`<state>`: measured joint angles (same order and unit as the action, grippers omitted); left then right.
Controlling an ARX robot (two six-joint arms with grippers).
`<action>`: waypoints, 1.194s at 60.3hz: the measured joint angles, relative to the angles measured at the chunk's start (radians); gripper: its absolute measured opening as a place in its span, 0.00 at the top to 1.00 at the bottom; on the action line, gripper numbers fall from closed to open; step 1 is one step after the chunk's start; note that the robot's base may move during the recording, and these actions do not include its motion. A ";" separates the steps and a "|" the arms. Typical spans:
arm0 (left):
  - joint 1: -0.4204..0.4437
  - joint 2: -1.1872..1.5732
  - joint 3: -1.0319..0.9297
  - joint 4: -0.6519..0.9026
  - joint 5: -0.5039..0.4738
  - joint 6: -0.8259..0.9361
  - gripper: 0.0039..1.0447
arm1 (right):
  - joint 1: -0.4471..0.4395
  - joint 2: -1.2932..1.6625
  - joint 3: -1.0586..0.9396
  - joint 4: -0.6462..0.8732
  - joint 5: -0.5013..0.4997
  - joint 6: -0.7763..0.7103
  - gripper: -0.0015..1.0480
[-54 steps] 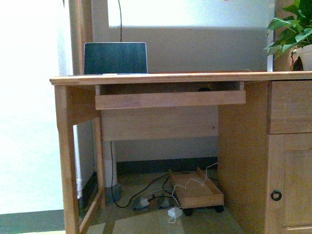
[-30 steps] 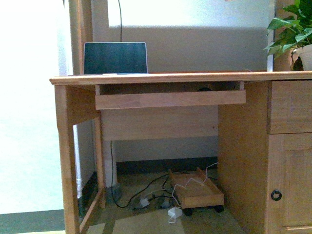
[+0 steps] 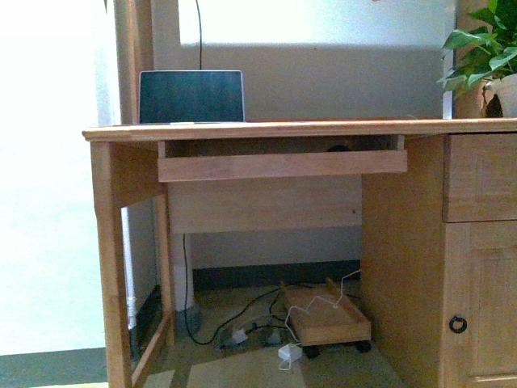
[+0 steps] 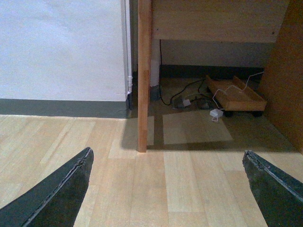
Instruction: Place mouse
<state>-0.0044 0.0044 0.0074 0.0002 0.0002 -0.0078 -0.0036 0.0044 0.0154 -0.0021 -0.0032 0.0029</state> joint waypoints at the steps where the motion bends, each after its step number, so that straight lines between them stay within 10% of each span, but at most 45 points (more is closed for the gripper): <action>1: 0.000 0.000 0.000 0.000 0.000 0.000 0.07 | 0.000 0.000 0.000 0.000 0.000 0.000 0.07; 72: 0.000 0.000 0.000 0.000 0.000 0.000 0.07 | 0.000 0.000 0.000 0.000 0.000 0.000 0.07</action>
<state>-0.0044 0.0044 0.0071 0.0002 0.0002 -0.0078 -0.0036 0.0044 0.0154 -0.0021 -0.0036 0.0025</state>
